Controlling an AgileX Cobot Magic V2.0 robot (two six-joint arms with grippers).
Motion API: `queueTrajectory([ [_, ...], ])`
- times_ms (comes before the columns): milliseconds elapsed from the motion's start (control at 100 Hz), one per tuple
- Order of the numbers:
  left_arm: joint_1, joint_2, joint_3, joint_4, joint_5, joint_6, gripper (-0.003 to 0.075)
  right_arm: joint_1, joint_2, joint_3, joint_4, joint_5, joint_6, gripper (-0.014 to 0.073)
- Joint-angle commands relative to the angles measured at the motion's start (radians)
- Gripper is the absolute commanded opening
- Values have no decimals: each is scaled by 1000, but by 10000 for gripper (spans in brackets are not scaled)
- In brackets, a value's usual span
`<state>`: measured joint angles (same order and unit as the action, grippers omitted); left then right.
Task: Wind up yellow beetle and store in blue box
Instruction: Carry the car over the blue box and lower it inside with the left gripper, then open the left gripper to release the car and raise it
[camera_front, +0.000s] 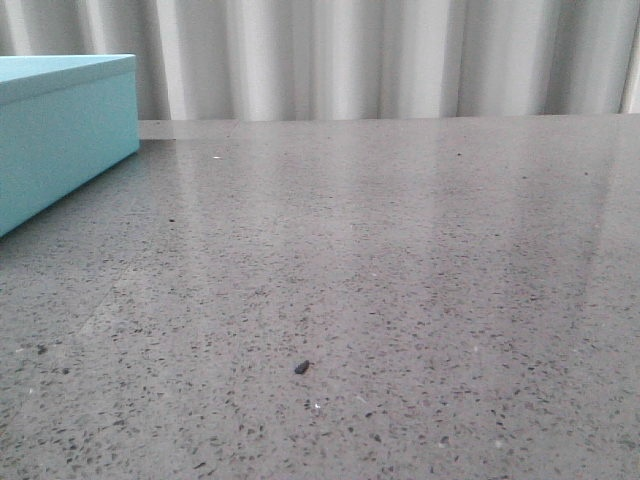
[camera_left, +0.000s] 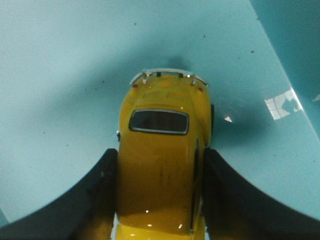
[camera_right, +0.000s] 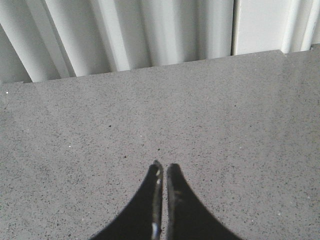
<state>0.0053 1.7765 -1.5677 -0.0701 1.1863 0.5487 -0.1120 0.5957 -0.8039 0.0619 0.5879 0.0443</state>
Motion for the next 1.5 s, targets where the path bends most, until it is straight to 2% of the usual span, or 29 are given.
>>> queueTrajectory([
  [0,1,-41,-23,-16,-27,-17,62,0,1,-25,3,-80,-11,-61],
  [200,1,-41,-23,-16,-27,-37,293,0,1,-25,3,-80,-11,-61],
  [270,1,-41,-23,-16,-22,-42,351,0,1,-25,3,-80,-11,-61],
  [340,1,-41,-23,-21,-11,-43,377,0,1,-25,3,-80,-11,-61],
  [580,1,-41,-23,-21,8,-53,378,0,1,-25,3,-80,-11,-61],
  [680,1,-41,-39,-21,37,-62,358,0,1,-25,3,-80,-11,-61],
  [780,1,-44,-74,-35,85,-68,274,0,-1,-25,3,-80,-11,-61],
  [850,1,-60,-81,-59,85,-105,169,9,-7,-25,3,-87,-11,-61],
  [950,1,-95,-81,-85,81,-110,-22,43,-31,-8,-7,-119,-11,-61],
  [1120,1,-172,-81,-115,59,-110,-21,57,-116,58,-39,-186,-11,-61],
  [1340,1,-277,-81,-334,40,-63,-21,57,-262,167,-140,-182,-11,-61],
  [1490,1,-356,-81,-344,-23,-61,-21,57,-364,242,-169,-186,-11,-61],
])
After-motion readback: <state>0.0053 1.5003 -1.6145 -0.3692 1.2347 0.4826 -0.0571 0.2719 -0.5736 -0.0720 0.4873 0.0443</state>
